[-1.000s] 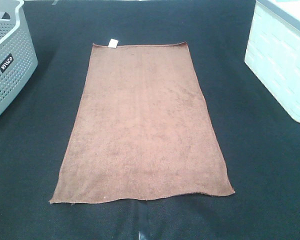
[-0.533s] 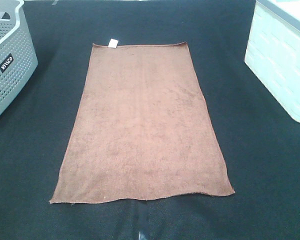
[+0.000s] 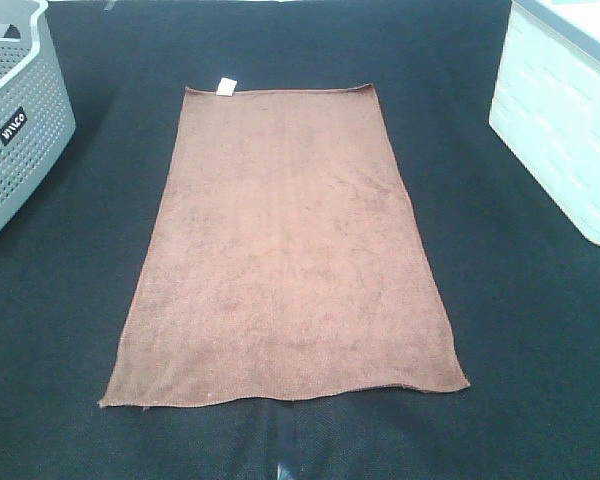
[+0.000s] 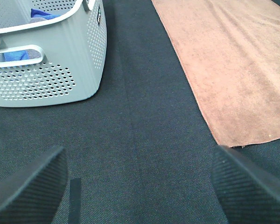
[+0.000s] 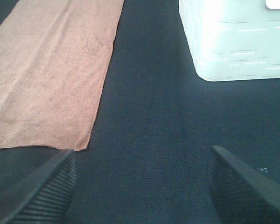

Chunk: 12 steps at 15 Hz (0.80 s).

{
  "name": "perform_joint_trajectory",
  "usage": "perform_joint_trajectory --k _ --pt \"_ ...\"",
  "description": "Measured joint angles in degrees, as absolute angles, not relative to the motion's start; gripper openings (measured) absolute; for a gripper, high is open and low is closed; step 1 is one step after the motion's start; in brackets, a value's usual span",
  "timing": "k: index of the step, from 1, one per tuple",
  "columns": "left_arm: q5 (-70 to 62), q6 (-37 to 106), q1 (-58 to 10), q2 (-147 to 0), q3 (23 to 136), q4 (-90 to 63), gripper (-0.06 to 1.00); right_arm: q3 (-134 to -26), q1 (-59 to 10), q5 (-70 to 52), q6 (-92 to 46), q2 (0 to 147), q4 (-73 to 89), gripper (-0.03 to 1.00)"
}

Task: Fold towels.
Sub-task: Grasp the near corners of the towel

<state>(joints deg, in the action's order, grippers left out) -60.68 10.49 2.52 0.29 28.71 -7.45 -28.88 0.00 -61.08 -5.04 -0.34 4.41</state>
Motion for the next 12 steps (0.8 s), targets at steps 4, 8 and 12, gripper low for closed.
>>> perform_joint_trajectory --k 4,8,12 --pt "-60.68 10.49 2.52 0.29 28.71 -7.45 0.80 -28.88 0.00 -61.08 -5.04 -0.34 4.41 0.73" --pt "-60.68 10.49 2.52 0.29 28.71 -7.45 0.80 -28.88 0.00 -61.08 -5.04 -0.34 4.41 0.73" --pt "-60.68 10.49 2.52 0.29 28.71 -7.45 0.80 -28.88 0.00 -61.08 -5.04 -0.34 4.41 0.73"
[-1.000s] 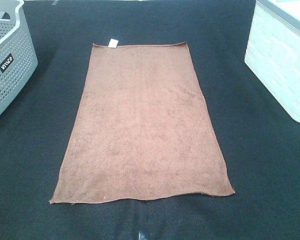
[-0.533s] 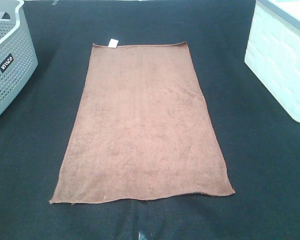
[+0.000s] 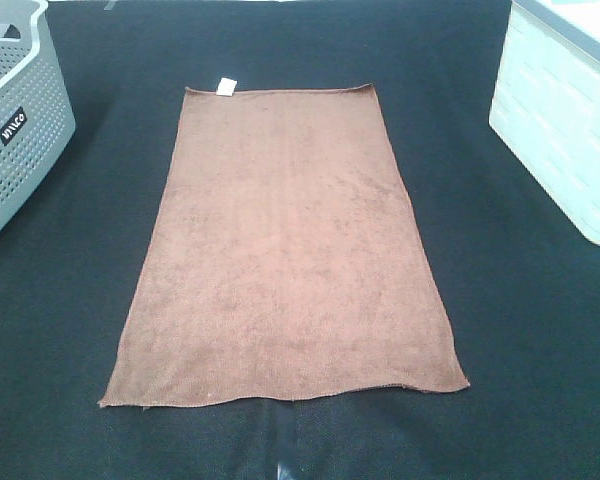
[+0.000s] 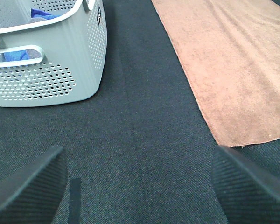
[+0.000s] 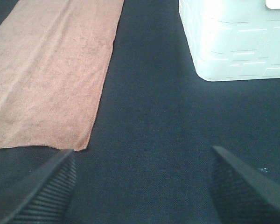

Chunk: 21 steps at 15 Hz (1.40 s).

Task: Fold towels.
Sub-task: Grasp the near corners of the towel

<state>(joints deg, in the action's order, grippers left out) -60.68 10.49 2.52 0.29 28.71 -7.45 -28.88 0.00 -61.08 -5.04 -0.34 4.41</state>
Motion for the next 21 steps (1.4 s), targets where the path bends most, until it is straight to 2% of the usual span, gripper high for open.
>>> perform_joint_trajectory --k 7,9,14,17,21 --pt "-57.93 8.25 2.52 0.11 29.28 -7.45 0.80 -29.22 0.00 -60.96 -4.01 0.57 4.58 0.73" --pt "-48.24 7.16 2.52 -4.24 29.34 -8.02 0.80 -30.71 0.00 -59.01 1.32 7.28 4.81 0.73" --pt "-27.79 6.99 2.52 -23.61 29.11 -19.31 0.80 -31.46 0.00 -49.85 3.61 30.02 5.10 0.73" --pt "-28.25 7.96 2.52 -41.48 29.11 -29.62 0.80 -35.07 0.00 -48.99 -1.03 47.44 8.48 0.73" --pt "-28.65 24.35 2.52 -63.83 29.11 -47.33 0.80 -35.41 0.00 -45.72 -14.27 64.86 22.92 0.73"
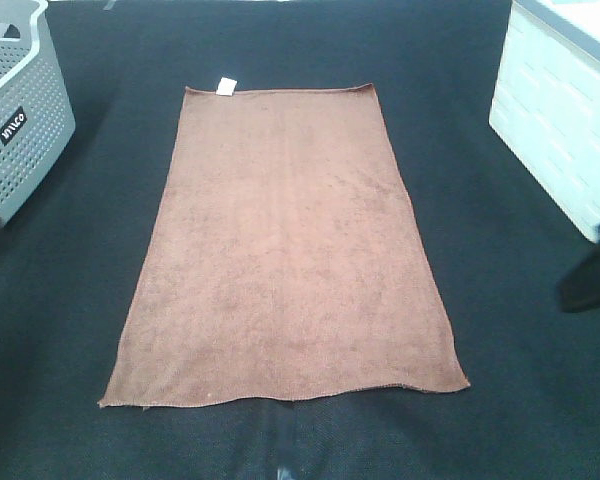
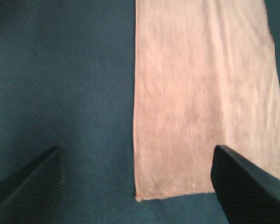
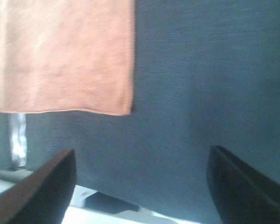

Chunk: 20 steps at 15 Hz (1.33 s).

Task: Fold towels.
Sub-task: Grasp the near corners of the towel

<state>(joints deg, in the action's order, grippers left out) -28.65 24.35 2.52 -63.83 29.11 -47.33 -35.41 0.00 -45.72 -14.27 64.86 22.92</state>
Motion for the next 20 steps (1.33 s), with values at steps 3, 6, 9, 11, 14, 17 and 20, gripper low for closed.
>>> perform_joint_trajectory --k 3,6,9,11,14,17,20 --pt "-32.26 43.37 2.52 -77.75 29.11 -65.37 0.80 -35.47 0.00 -39.65 -22.06 74.26 31.11 0.73" --pt "-35.75 64.34 2.52 -90.99 29.16 -83.88 0.80 -35.52 0.00 -33.06 -30.02 85.20 39.02 0.73" --pt "-36.67 69.67 2.52 -96.89 29.28 -88.69 0.80 -35.52 0.00 -31.68 -34.89 89.73 43.77 0.73" --pt "-38.45 73.91 2.52 -103.30 29.34 -92.25 0.77 -35.64 0.00 -31.00 -40.62 95.23 48.64 0.73" --pt "-39.59 79.01 0.57 -107.89 29.39 -95.97 0.75 -35.70 0.00 -29.97 -46.52 101.18 54.49 0.73" --pt "-40.91 80.04 -4.53 -111.10 32.31 -98.72 0.74 -36.44 -0.74 -31.23 -51.97 104.62 60.79 0.73" --pt "-41.48 79.58 -7.16 -112.93 34.78 -98.89 0.74 -37.82 -4.30 -31.11 -53.06 106.46 63.03 0.72"
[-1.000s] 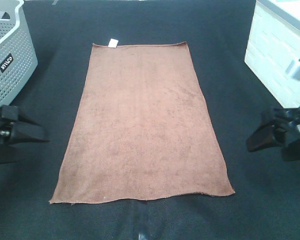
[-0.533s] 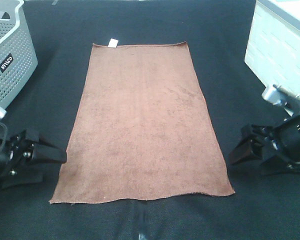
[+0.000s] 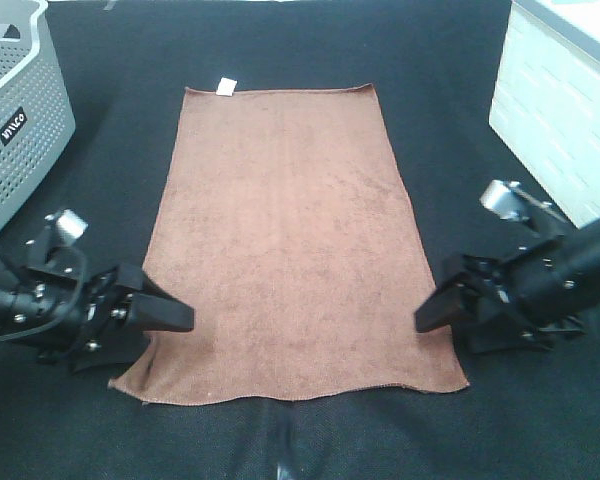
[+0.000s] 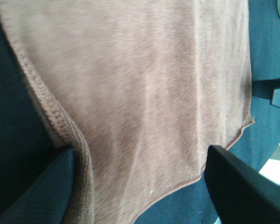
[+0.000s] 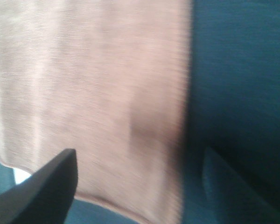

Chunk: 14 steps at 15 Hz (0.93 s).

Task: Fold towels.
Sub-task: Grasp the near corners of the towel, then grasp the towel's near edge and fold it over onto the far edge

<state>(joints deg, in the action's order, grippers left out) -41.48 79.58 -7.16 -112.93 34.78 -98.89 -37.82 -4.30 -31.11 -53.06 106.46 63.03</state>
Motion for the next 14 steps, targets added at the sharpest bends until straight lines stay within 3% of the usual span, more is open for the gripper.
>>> perform_joint_trajectory --k 3,6,7,14 --pt "-39.71 77.58 -8.37 -114.02 36.78 -97.06 0.53 -38.90 -6.76 -30.08 -50.59 108.23 64.69 0.48" --pt "-37.99 77.29 -8.42 -114.53 36.84 -95.57 0.11 -38.90 -6.76 -29.22 -48.82 109.03 64.11 0.11" --pt "-37.99 77.35 -8.59 -114.53 36.84 -95.34 0.02 -38.90 -6.76 -29.28 -48.30 109.15 64.06 0.02" --pt "-39.82 75.06 -8.65 -108.86 33.92 -90.36 0.00 -36.44 -6.88 -31.91 -38.56 101.30 54.55 0.00"
